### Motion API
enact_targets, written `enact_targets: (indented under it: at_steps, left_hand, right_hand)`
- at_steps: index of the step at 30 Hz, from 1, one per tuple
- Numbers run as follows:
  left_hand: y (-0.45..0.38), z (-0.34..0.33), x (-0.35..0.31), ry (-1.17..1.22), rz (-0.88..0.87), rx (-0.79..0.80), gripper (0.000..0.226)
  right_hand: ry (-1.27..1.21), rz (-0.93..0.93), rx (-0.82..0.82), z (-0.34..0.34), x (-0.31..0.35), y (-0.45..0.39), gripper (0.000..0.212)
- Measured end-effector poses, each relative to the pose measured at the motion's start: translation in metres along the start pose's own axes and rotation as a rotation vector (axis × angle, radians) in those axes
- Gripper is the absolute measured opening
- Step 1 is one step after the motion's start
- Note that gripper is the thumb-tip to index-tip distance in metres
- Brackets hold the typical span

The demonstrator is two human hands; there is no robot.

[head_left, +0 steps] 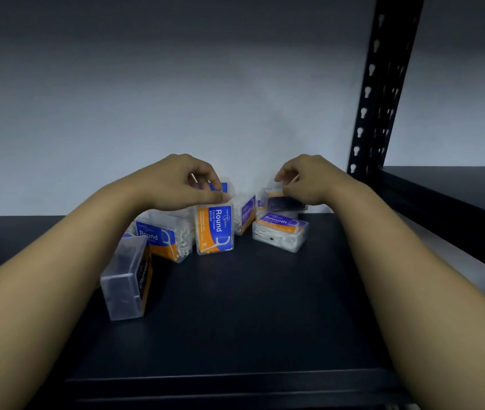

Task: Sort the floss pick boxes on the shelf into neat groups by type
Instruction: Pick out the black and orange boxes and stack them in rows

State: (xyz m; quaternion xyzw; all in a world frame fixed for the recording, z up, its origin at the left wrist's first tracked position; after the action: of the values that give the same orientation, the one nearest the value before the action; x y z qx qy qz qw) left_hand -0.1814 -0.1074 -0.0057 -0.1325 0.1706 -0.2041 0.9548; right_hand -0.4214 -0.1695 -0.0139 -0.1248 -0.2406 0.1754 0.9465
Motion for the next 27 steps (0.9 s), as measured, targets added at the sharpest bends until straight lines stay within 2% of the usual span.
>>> enact_targets:
  at_steps: [3, 6, 10, 14, 18, 23, 27]
  left_hand:
    - [0.002, -0.005, 0.001, 0.009, -0.009, 0.042, 0.037]
    - [0.001, -0.009, 0.000, 0.037, -0.030, 0.100, 0.028]
    - [0.003, -0.014, 0.002, 0.065, -0.025, 0.179, 0.046]
    - [0.001, -0.015, 0.003, 0.046, -0.033, 0.193, 0.027]
    - [0.001, -0.014, 0.003, 0.035, -0.031, 0.193, 0.026]
    - [0.012, 0.013, 0.005, 0.091, -0.027, 0.175, 0.044]
    - [0.025, 0.041, 0.027, 0.043, 0.050, 0.140, 0.039]
  right_hand:
    - [0.032, -0.055, 0.086, -0.010, -0.013, -0.003, 0.039]
    - [0.004, -0.079, 0.135, -0.017, -0.019, -0.005, 0.042]
    - [0.000, -0.090, 0.144, -0.016, -0.019, -0.005, 0.056]
    - [0.002, -0.089, 0.157, -0.015, -0.018, -0.003, 0.059]
    - [-0.003, -0.051, 0.110, -0.013, -0.013, -0.001, 0.057]
    - [-0.016, 0.041, 0.039, -0.009, 0.003, 0.004, 0.066]
    - [-0.036, 0.153, -0.039, -0.009, 0.020, 0.006, 0.063]
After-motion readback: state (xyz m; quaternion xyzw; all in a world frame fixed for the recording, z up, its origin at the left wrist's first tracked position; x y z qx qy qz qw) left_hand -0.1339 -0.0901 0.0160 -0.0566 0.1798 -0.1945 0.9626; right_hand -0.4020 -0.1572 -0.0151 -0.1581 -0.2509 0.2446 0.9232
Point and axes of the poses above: each hand's wrist, its own y-axis away from the middle knuckle, its own z-axis out of the back of the hand, x = y × z, the point moved 5 cm from there along -y, towards the middle knuckle, and after that the axes turned 5 degrees about -y, right-handed, at the moved point
